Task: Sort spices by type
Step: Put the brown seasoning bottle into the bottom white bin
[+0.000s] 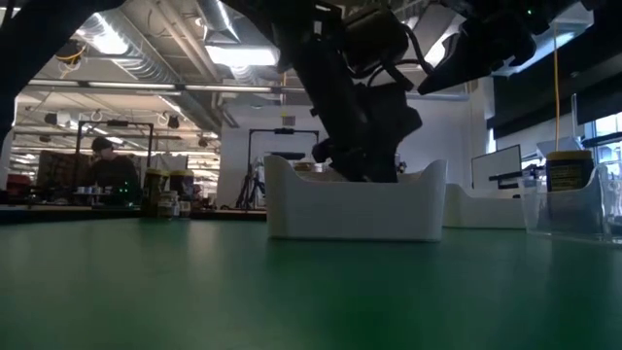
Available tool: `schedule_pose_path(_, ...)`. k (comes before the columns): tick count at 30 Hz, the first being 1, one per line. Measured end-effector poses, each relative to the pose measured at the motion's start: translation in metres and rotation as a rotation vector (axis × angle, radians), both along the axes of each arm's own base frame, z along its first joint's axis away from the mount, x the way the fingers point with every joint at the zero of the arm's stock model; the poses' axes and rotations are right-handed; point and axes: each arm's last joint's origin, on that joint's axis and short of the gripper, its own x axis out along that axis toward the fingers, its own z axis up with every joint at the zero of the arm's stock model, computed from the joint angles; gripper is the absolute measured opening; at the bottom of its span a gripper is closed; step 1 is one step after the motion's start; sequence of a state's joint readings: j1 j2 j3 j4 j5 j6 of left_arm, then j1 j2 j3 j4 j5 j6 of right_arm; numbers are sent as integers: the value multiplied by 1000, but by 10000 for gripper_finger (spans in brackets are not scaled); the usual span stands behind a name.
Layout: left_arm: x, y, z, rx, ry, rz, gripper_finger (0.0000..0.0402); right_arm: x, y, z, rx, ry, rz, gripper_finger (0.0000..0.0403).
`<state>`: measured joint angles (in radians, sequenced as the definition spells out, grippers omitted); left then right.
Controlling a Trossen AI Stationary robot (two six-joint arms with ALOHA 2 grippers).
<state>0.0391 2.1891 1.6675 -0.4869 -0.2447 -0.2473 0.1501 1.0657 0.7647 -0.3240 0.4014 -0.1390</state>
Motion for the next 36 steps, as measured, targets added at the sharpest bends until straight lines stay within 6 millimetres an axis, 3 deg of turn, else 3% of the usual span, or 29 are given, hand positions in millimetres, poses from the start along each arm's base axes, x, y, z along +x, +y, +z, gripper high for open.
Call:
schedule_pose_path(6, 0, 1, 0, 5, 1, -5, 192, 0, 0, 0, 0, 1, 1, 14)
schedule_pose_path(11, -6, 1, -12, -7, 36, 12, 196, 0, 0, 0, 0, 3, 0, 14)
schedule_pose_path(24, -6, 1, -12, -5, 34, 9, 306, 0, 0, 0, 0, 1, 1, 14)
schedule_pose_path(30, -9, -1, -1, -2, 22, 7, 339, 0, 0, 0, 2, -3, 1, 14)
schedule_pose_path(36, -12, -6, 17, -36, -21, 52, 341, 0, 0, 1, 2, -6, 1, 14)
